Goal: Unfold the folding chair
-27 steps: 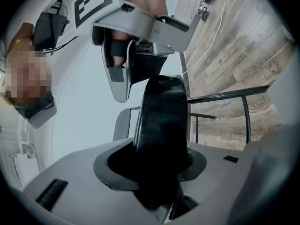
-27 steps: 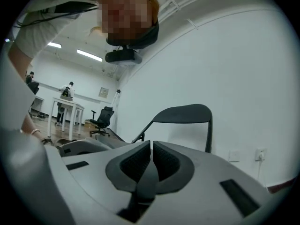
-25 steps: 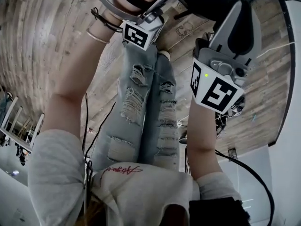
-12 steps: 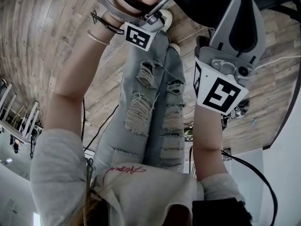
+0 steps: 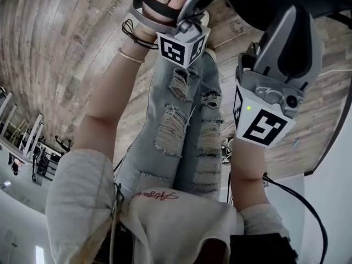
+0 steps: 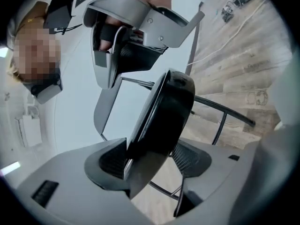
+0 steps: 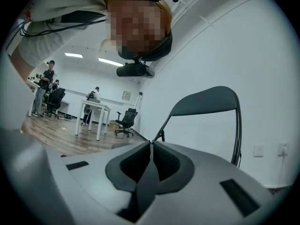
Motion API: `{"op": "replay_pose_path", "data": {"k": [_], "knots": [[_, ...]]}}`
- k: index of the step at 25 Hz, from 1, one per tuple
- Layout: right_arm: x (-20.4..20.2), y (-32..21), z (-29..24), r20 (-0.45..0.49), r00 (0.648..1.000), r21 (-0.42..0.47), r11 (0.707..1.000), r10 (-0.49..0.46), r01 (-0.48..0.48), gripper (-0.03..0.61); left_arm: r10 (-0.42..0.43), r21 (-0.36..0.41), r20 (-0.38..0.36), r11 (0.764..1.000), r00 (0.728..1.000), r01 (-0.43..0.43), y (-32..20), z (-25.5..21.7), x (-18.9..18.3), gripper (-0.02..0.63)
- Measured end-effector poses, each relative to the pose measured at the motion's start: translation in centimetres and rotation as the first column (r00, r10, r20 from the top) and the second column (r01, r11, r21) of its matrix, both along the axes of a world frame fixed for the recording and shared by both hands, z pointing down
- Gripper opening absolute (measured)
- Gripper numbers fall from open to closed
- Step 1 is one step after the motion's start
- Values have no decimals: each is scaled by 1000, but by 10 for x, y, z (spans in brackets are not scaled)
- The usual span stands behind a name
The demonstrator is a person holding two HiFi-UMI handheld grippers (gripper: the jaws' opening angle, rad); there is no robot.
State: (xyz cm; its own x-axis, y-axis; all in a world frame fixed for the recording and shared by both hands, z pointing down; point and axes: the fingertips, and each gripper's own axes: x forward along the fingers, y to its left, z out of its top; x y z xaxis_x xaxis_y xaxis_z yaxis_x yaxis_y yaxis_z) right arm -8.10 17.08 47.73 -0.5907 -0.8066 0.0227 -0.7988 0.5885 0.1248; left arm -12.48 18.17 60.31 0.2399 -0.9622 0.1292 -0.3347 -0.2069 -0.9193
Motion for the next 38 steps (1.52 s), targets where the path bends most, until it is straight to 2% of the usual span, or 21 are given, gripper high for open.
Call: {"op": "replay_pose_path", "data": {"k": [3, 5, 6, 7, 8, 10, 14, 17, 20, 21, 22, 25, 28, 33, 35, 38], "knots": [[-9, 9, -10, 5, 999, -9, 999, -32, 32, 31, -80, -22, -104, 997, 991, 78, 20, 8, -27, 287], [-13, 11, -21, 13, 999, 9, 999, -53, 53, 32, -198, -88, -180, 979, 964, 185, 30, 7, -62, 258], [-13, 10, -26, 12, 998, 20, 998, -60, 60, 32, -249, -100, -226, 968, 942, 232, 31, -4, -76, 213], [-13, 9, -32, 10, 998, 26, 998, -62, 61, 32, -287, -96, -280, 958, 916, 270, 32, -22, -86, 135], [-12, 7, -40, 11, 998, 26, 998, -57, 57, 32, -312, -87, -343, 950, 886, 301, 31, -47, -90, 80], [-11, 5, -67, 21, 999, 31, 999, -43, 43, 31, -328, -79, -474, 940, 817, 332, 23, -108, -89, 67], [-11, -10, -166, 68, 997, 52, 998, -22, 18, 32, -245, -32, -700, 949, 671, 314, -6, -248, -72, 49], [-5, -24, -256, 109, 994, 55, 998, -6, 0, 32, -172, -23, -823, 962, 542, 271, -23, -361, -59, 31], [12, -32, -354, 154, 988, 95, 995, 30, -45, 31, -87, -21, -913, 986, 398, 167, -24, -477, -42, 26], [17, -34, -380, 166, 985, 103, 993, 42, -60, 32, -66, -16, -929, 990, 365, 138, -24, -510, -38, 21], [21, -36, -404, 172, 984, 116, 991, 52, -73, 31, -43, -5, -937, 994, 348, 111, -25, -538, -34, 18], [31, -36, -458, 177, 981, 166, 981, 75, -105, 31, 14, 35, -935, 998, 355, 52, -30, -592, -17, 18], [40, -27, -482, 197, 977, 164, 979, 87, -120, 32, 46, 51, -936, 999, 349, 4, -22, -616, 3, 18], [58, -13, -498, 198, 976, 172, 977, 92, -127, 32, 44, 24, -913, 998, 406, -56, -10, -621, 34, 18], [60, -7, -502, 189, 978, 184, 975, 91, -126, 32, 56, 31, -910, 997, 411, -67, -7, -622, 43, 18], [63, 1, -504, 172, 981, 196, 973, 86, -120, 32, 75, 47, -912, 996, 404, -78, 0, -627, 51, 18]]}}
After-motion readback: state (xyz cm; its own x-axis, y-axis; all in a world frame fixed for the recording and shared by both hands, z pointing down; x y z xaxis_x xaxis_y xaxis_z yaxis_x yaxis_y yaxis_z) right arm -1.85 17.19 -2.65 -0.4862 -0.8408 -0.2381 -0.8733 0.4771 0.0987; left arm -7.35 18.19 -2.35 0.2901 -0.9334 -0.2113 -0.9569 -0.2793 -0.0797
